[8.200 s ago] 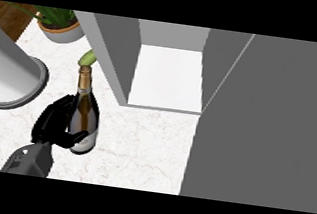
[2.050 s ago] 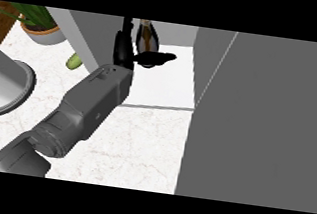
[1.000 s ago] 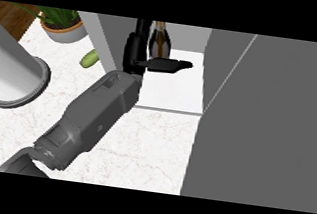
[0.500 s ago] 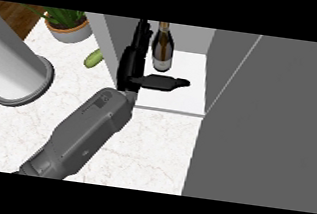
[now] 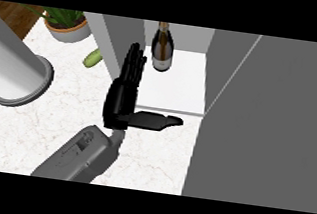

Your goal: Pick up the wine, place it into the cabinet and close the cabinet

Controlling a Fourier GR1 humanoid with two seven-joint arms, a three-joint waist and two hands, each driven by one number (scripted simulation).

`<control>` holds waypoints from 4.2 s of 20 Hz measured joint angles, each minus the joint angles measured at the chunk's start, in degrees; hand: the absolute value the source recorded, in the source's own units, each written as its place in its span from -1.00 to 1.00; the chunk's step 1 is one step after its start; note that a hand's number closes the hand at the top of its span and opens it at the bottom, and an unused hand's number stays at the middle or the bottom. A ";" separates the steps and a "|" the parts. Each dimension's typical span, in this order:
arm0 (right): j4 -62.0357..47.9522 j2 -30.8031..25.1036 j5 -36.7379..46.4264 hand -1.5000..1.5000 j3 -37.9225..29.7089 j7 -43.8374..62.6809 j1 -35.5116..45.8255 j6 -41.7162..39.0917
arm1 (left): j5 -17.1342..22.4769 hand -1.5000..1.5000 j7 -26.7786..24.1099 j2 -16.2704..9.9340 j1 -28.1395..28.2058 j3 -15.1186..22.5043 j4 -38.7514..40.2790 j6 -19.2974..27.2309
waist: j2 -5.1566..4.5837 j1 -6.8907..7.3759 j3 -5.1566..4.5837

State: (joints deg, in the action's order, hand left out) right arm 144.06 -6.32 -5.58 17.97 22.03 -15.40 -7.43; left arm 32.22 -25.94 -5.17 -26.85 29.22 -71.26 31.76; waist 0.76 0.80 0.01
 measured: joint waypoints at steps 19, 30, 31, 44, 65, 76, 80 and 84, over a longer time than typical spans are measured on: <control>-0.32 -6.97 0.06 1.00 12.62 4.70 -0.07 -8.48 | -4.30 -1.00 -1.55 -12.60 29.54 5.81 -31.37 0.93 | -0.31 -0.31 -0.06; -1.28 -3.80 2.01 1.00 19.83 11.67 5.54 -5.50 | -0.36 -1.00 -3.63 -22.18 41.86 -0.47 -41.75 -4.90 | -0.16 0.09 -0.22; -1.43 -3.10 2.19 1.00 20.18 13.06 6.51 -4.98 | 0.45 -1.00 -3.67 -23.01 42.50 -1.68 -42.43 -5.66 | -0.18 0.21 -0.24; -9.27 2.96 4.68 1.00 29.56 18.41 25.82 11.76 | 9.95 -1.00 -5.62 -30.85 51.40 -14.26 -45.10 -18.03 | -0.31 1.77 -0.34; -55.89 6.22 -19.10 1.00 17.21 9.95 81.45 29.79 | 22.52 -1.00 -2.02 -38.24 52.51 -30.37 -42.82 -32.49 | -1.33 4.07 -0.20; -78.26 6.33 -42.85 1.00 11.14 8.45 89.50 8.35 | 24.89 -1.00 -0.52 -39.52 51.54 -35.07 -40.54 -36.16 | -1.71 3.89 -0.17; -87.80 6.35 -40.27 1.00 9.10 1.13 91.78 6.72 | 26.15 -1.00 0.71 -39.96 52.22 -37.30 -40.64 -36.87 | -1.52 3.41 -0.18; -93.01 6.37 -38.22 1.00 8.41 -4.32 92.61 4.27 | 27.23 -1.00 1.82 -40.26 52.49 -39.39 -40.96 -36.90 | -0.74 3.29 -0.64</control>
State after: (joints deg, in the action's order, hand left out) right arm 51.05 0.04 -43.80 26.38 17.71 77.21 -3.16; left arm 59.45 -24.12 -45.43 25.64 -10.17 -112.22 -5.14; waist 0.02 4.08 -0.63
